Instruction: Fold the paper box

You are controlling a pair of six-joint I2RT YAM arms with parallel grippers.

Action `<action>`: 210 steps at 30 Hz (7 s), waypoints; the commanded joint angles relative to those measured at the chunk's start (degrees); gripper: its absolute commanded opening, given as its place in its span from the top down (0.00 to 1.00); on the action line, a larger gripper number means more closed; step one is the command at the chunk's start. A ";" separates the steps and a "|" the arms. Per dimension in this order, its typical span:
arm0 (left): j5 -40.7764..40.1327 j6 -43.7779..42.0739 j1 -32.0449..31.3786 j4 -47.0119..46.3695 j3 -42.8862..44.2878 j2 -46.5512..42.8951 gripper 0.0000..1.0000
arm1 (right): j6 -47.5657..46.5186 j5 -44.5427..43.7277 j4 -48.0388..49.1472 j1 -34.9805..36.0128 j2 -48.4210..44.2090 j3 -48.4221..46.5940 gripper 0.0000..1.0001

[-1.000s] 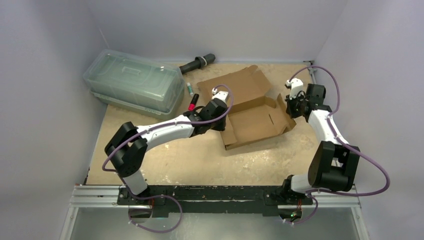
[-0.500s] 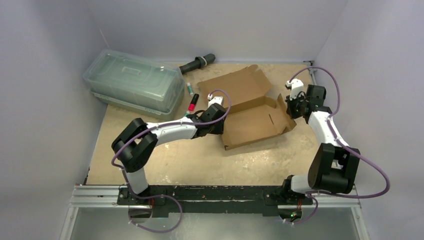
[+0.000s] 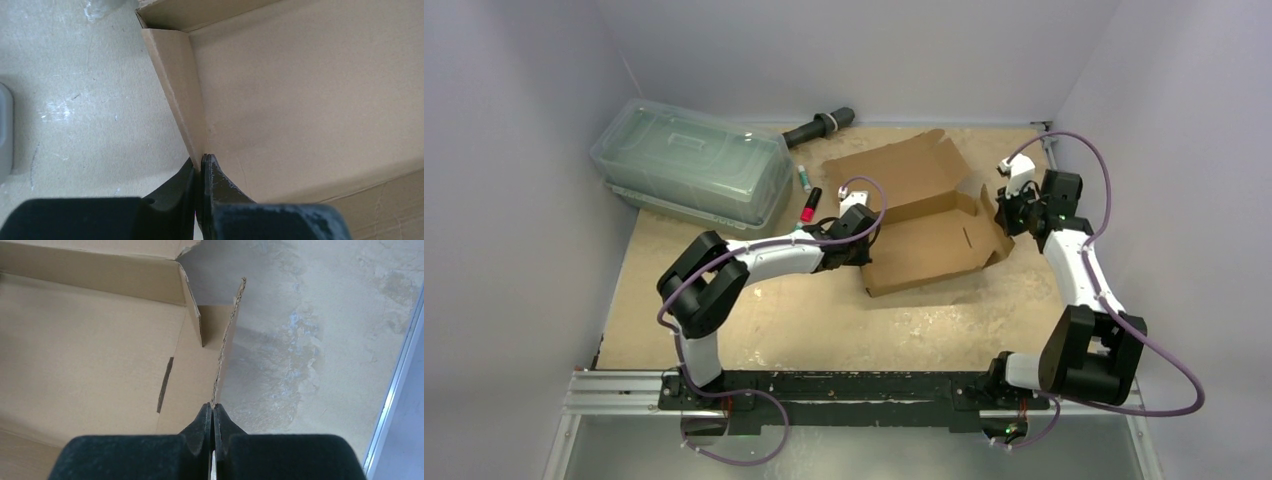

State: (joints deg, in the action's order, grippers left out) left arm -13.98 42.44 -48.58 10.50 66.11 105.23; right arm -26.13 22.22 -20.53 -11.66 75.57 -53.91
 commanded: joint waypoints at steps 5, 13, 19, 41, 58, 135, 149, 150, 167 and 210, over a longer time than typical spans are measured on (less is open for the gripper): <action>-5.03 -5.47 -3.51 9.59 8.43 1.32 1.00 | -0.91 3.68 1.27 5.79 -0.42 -0.89 1.00; -4.81 -5.46 -3.60 8.71 8.53 1.01 1.00 | -1.88 5.89 0.12 11.11 -0.40 1.08 1.00; -4.40 -4.78 -3.59 7.98 7.87 1.40 1.00 | -2.59 4.31 -4.49 13.33 4.02 -1.01 1.00; -5.36 -4.79 -3.51 7.82 6.08 1.03 1.00 | -5.41 20.28 -14.80 3.24 9.09 -5.31 0.63; -17.41 6.91 -3.28 7.19 -0.13 -1.17 1.00 | 1.03 6.79 -7.49 -13.12 -2.85 0.62 0.20; -14.86 8.85 -3.34 2.74 3.63 1.09 1.00 | 1.35 -26.44 -1.37 24.40 2.65 0.03 0.93; -14.54 8.72 -3.28 2.51 3.68 1.13 1.00 | 0.47 -20.29 -2.66 26.60 1.63 1.46 0.82; -14.52 8.72 -3.36 2.57 3.60 1.20 1.00 | 0.61 -20.12 -2.67 26.60 1.72 1.40 0.80; -15.00 8.59 -3.39 3.12 3.36 0.54 1.00 | 3.30 -12.82 -4.40 24.20 2.92 0.34 0.58; -16.08 9.29 -3.31 3.39 2.62 -0.20 1.00 | 5.03 1.93 -7.75 8.45 10.20 -2.31 1.00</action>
State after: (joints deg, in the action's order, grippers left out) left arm -28.97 50.59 -51.57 15.49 68.03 106.19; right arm -18.94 30.87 -29.74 -3.33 87.37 -56.01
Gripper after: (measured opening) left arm 0.031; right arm 0.004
